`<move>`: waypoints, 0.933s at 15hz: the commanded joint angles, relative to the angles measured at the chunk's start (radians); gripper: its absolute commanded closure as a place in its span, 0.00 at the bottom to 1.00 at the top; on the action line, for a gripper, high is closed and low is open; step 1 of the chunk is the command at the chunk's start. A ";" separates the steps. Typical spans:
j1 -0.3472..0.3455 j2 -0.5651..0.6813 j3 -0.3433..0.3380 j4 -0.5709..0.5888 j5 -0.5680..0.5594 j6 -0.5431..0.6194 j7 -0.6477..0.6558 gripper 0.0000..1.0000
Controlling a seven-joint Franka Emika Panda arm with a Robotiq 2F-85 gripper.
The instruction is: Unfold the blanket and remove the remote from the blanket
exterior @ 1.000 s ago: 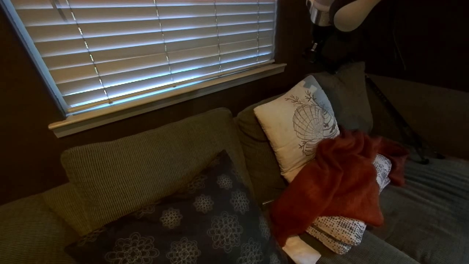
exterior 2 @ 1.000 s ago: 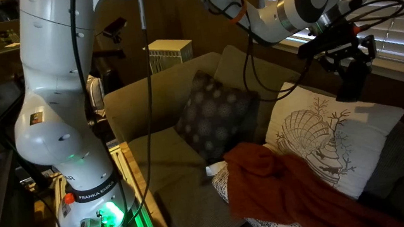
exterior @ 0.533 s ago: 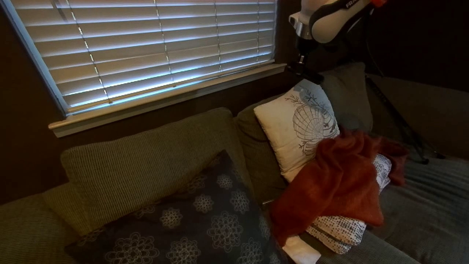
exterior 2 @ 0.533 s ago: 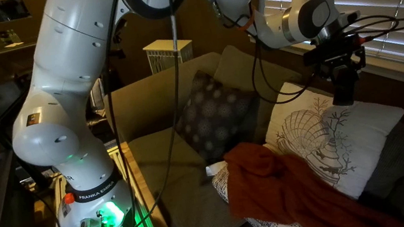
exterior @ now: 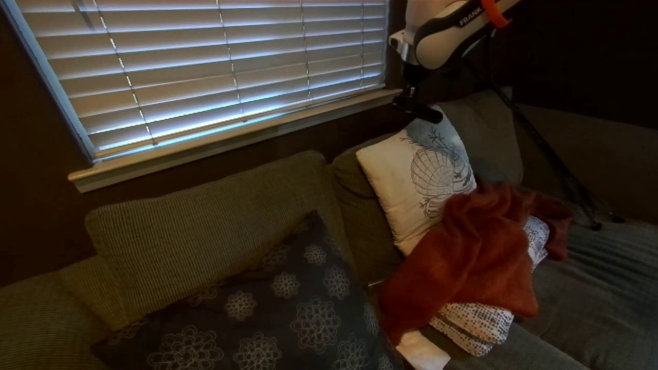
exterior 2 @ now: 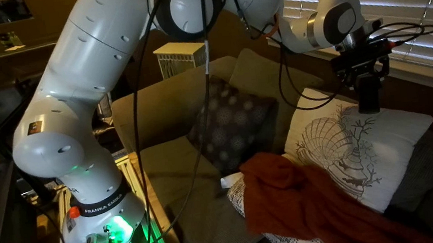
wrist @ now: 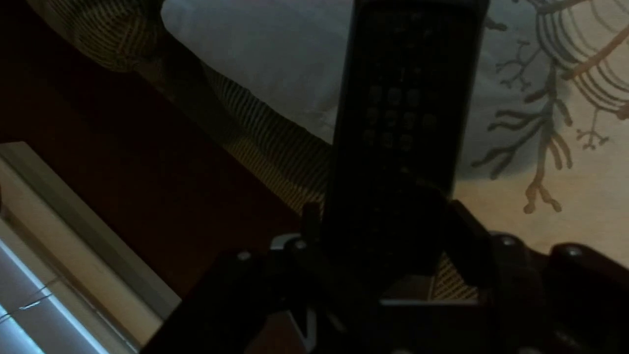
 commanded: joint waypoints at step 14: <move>0.004 0.176 0.061 0.233 0.072 -0.122 -0.145 0.62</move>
